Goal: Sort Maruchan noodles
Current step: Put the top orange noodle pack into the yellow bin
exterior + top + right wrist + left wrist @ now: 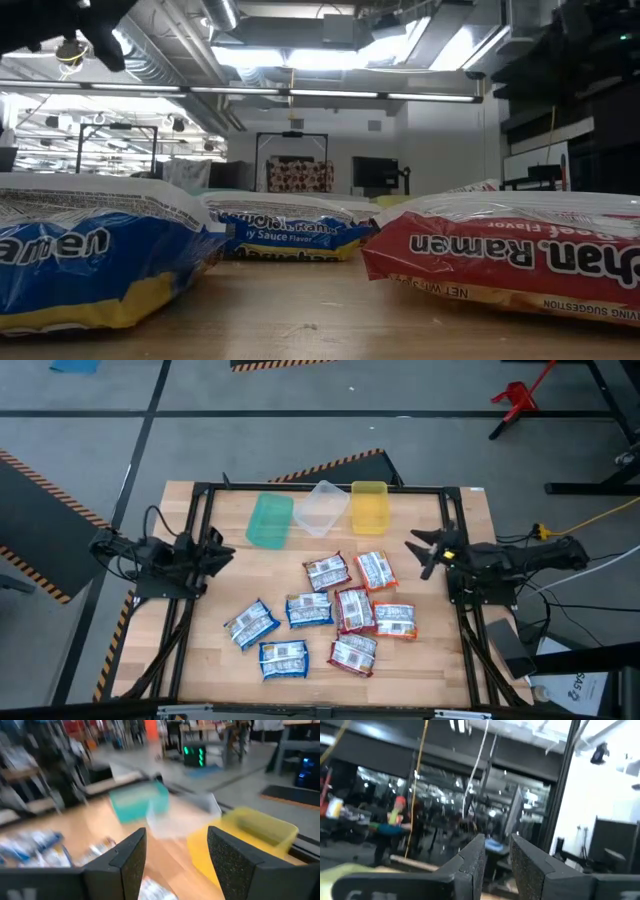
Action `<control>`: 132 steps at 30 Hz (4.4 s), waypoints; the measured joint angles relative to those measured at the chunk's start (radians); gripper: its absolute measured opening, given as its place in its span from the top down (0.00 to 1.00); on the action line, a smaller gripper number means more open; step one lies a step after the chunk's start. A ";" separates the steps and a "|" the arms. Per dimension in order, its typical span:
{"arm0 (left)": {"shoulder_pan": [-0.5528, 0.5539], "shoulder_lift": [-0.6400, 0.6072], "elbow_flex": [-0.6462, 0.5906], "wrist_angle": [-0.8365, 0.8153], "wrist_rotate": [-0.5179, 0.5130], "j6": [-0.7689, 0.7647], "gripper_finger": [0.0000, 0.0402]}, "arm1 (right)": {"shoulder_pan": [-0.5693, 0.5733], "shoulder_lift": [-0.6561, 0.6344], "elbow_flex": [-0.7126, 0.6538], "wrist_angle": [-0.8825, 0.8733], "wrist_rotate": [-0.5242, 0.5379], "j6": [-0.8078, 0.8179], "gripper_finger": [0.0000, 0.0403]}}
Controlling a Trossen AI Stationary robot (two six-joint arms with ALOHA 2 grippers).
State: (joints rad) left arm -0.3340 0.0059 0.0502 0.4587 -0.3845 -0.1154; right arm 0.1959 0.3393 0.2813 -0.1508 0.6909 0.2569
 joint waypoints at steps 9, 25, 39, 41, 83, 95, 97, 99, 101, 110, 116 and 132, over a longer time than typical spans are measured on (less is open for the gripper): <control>0.000 0.000 0.000 0.032 -0.039 0.018 0.79 | 0.000 0.525 0.184 -0.170 0.077 0.112 0.51; 0.000 0.000 0.000 0.022 -0.133 0.067 0.78 | -0.006 1.127 0.469 -0.397 -0.078 0.375 0.11; 0.000 0.000 0.000 0.029 -0.260 -0.004 0.78 | 0.208 0.971 0.382 -0.437 0.183 0.828 0.12; 0.000 0.000 0.000 0.029 -0.265 -0.007 0.78 | 0.212 0.955 0.356 -0.396 0.159 0.760 0.12; 0.000 0.000 0.000 -0.059 -0.354 -0.014 0.78 | 0.112 1.002 0.102 0.110 0.147 0.592 0.12; 0.000 0.000 0.000 -0.076 -0.355 -0.013 0.78 | 0.112 1.109 0.103 0.218 0.152 0.577 0.12; 0.000 0.000 0.000 -0.080 -0.355 -0.013 0.78 | 0.113 1.124 0.103 0.229 0.161 0.581 0.12; 0.000 0.000 0.000 -0.083 -0.355 -0.013 0.78 | 0.113 1.135 0.103 0.247 0.169 0.580 0.12; 0.000 0.000 0.000 -0.084 -0.358 -0.013 0.78 | 0.113 1.148 0.103 0.276 0.171 0.574 0.12; 0.000 0.000 0.000 -0.084 -0.358 -0.007 0.78 | 0.113 1.164 0.103 0.339 0.177 0.527 0.24; 0.000 0.000 0.000 -0.085 -0.358 -0.005 0.78 | 0.113 1.168 0.117 0.386 0.155 0.464 0.31; 0.000 0.001 0.000 -0.112 -0.358 -0.006 0.78 | 0.113 1.248 0.119 0.401 0.177 0.550 0.34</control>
State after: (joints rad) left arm -0.3341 0.0067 0.0502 0.3466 -0.7422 -0.1217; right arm 0.3084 1.5871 0.4004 0.2498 0.8678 0.8074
